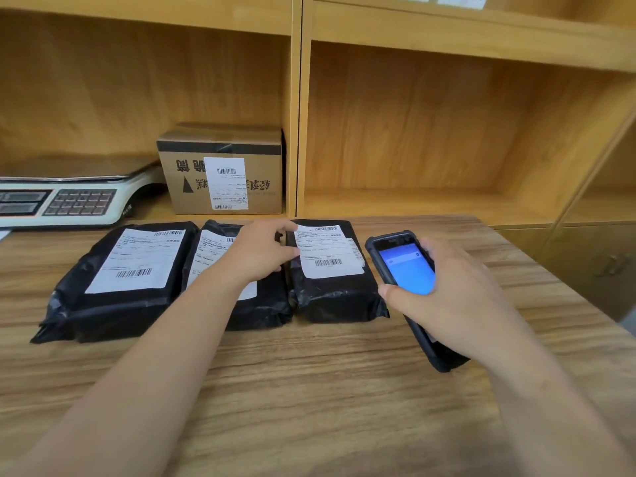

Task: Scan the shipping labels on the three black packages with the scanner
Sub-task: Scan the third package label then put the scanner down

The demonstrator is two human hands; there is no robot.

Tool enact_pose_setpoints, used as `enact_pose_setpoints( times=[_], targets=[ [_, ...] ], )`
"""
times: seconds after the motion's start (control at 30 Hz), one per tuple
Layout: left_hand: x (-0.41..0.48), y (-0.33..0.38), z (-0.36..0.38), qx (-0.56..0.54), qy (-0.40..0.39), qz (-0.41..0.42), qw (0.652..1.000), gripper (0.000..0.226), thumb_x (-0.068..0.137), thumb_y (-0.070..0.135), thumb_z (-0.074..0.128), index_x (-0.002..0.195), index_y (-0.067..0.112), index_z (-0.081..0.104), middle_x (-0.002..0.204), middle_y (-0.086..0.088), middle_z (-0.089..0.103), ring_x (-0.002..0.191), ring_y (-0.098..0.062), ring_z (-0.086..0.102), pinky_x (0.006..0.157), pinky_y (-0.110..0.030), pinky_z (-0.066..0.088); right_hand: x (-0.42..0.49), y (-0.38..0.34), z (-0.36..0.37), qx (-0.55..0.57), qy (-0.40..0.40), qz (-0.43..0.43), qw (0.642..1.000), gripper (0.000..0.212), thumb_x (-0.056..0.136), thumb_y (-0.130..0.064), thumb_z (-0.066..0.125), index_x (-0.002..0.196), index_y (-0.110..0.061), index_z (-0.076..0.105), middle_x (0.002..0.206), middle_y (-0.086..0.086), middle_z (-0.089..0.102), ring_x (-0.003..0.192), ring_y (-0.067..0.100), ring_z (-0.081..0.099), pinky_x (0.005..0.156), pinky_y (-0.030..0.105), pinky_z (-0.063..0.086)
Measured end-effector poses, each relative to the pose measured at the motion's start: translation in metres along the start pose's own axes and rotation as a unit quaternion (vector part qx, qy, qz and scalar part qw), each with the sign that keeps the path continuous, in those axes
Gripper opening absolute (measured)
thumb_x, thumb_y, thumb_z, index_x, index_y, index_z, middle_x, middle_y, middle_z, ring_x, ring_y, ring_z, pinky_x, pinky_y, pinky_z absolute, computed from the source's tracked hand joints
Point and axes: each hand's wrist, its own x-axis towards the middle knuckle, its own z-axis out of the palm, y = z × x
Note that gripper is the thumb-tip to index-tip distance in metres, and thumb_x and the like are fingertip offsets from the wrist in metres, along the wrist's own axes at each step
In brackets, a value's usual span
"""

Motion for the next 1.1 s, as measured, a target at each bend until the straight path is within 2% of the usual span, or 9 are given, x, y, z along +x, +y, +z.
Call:
enact_pose_setpoints(
  times=[0.13, 0.23, 0.33, 0.5, 0.6, 0.7, 0.87, 1.0, 1.1],
  targets=[
    [-0.009, -0.003, 0.001, 0.026, 0.02, 0.015, 0.999, 0.042, 0.092, 0.02, 0.071, 0.132, 0.029, 0.064, 0.134, 0.0, 0.061, 0.119, -0.02, 0.06, 0.095, -0.045, 0.057, -0.004, -0.002, -0.005, -0.006, 0.004, 0.001, 1.0, 0.068, 0.071, -0.064, 0.069, 0.131, -0.038, 0.05, 0.111, -0.017, 0.051, 0.104, 0.009, 0.047, 0.079, 0.035, 0.043],
    [-0.018, 0.0, 0.001, 0.057, 0.019, 0.019, 0.998, 0.043, 0.094, 0.022, 0.068, 0.135, 0.029, 0.062, 0.138, 0.001, 0.06, 0.125, -0.02, 0.057, 0.102, -0.04, 0.05, -0.009, -0.002, -0.008, -0.009, 0.006, 0.004, 1.0, 0.074, 0.068, -0.067, 0.066, 0.133, -0.036, 0.051, 0.112, -0.015, 0.053, 0.107, 0.012, 0.052, 0.082, 0.038, 0.048],
    [-0.026, 0.006, -0.002, 0.08, 0.02, 0.025, 0.996, 0.044, 0.095, 0.024, 0.066, 0.138, 0.03, 0.06, 0.14, 0.0, 0.059, 0.125, -0.02, 0.057, 0.099, -0.034, 0.045, -0.017, -0.002, -0.009, -0.008, 0.003, 0.007, 1.0, 0.083, 0.064, -0.071, 0.064, 0.137, -0.034, 0.05, 0.119, -0.014, 0.056, 0.111, 0.015, 0.055, 0.087, 0.042, 0.052],
    [-0.042, 0.021, -0.01, 0.1, 0.019, 0.036, 0.994, 0.043, 0.097, 0.023, 0.063, 0.139, 0.029, 0.059, 0.144, 0.001, 0.057, 0.129, -0.02, 0.056, 0.1, -0.034, 0.044, -0.031, -0.006, -0.009, -0.028, -0.001, 0.014, 1.0, 0.085, 0.07, -0.068, 0.068, 0.142, -0.026, 0.047, 0.113, -0.01, 0.041, 0.118, 0.017, 0.049, 0.083, 0.035, 0.042],
    [-0.057, 0.027, -0.011, 0.103, 0.025, 0.044, 0.993, 0.043, 0.096, 0.023, 0.063, 0.139, 0.028, 0.059, 0.145, 0.001, 0.057, 0.13, -0.02, 0.055, 0.103, -0.037, 0.047, -0.041, -0.006, -0.006, -0.031, -0.003, 0.02, 0.999, 0.084, 0.073, -0.068, 0.067, 0.143, -0.025, 0.048, 0.116, -0.007, 0.044, 0.119, 0.018, 0.048, 0.083, 0.035, 0.041],
    [-0.072, 0.03, -0.009, 0.107, 0.025, 0.048, 0.993, 0.043, 0.097, 0.023, 0.063, 0.139, 0.029, 0.059, 0.147, 0.003, 0.055, 0.129, -0.019, 0.055, 0.1, -0.033, 0.044, -0.055, -0.003, -0.001, -0.039, -0.003, 0.028, 0.999, 0.078, 0.072, -0.068, 0.065, 0.137, -0.027, 0.051, 0.117, -0.006, 0.049, 0.113, 0.019, 0.051, 0.082, 0.036, 0.045],
    [-0.094, 0.032, -0.01, 0.146, 0.036, 0.064, 0.987, 0.043, 0.097, 0.024, 0.061, 0.14, 0.028, 0.057, 0.144, 0.001, 0.058, 0.126, -0.02, 0.056, 0.099, -0.033, 0.044, -0.071, 0.004, 0.013, -0.062, -0.005, 0.039, 0.997, 0.07, 0.067, -0.071, 0.061, 0.121, -0.026, 0.057, 0.105, -0.006, 0.048, 0.104, 0.019, 0.051, 0.079, 0.038, 0.05],
    [-0.106, 0.028, -0.009, 0.157, 0.035, 0.066, 0.985, 0.043, 0.097, 0.024, 0.06, 0.14, 0.028, 0.057, 0.141, 0.001, 0.06, 0.12, -0.019, 0.058, 0.089, -0.028, 0.043, -0.079, 0.009, 0.023, -0.092, -0.015, 0.05, 0.994, 0.066, 0.069, -0.069, 0.061, 0.117, -0.024, 0.056, 0.103, -0.004, 0.047, 0.101, 0.021, 0.049, 0.073, 0.036, 0.045],
    [-0.114, 0.026, -0.01, 0.157, 0.035, 0.069, 0.985, 0.043, 0.096, 0.023, 0.059, 0.139, 0.028, 0.057, 0.141, 0.001, 0.06, 0.119, -0.019, 0.058, 0.089, -0.028, 0.043, -0.085, 0.015, 0.032, -0.114, -0.016, 0.058, 0.992, 0.068, 0.07, -0.068, 0.062, 0.121, -0.023, 0.056, 0.108, -0.002, 0.047, 0.105, 0.023, 0.048, 0.073, 0.034, 0.04]
  ],
)
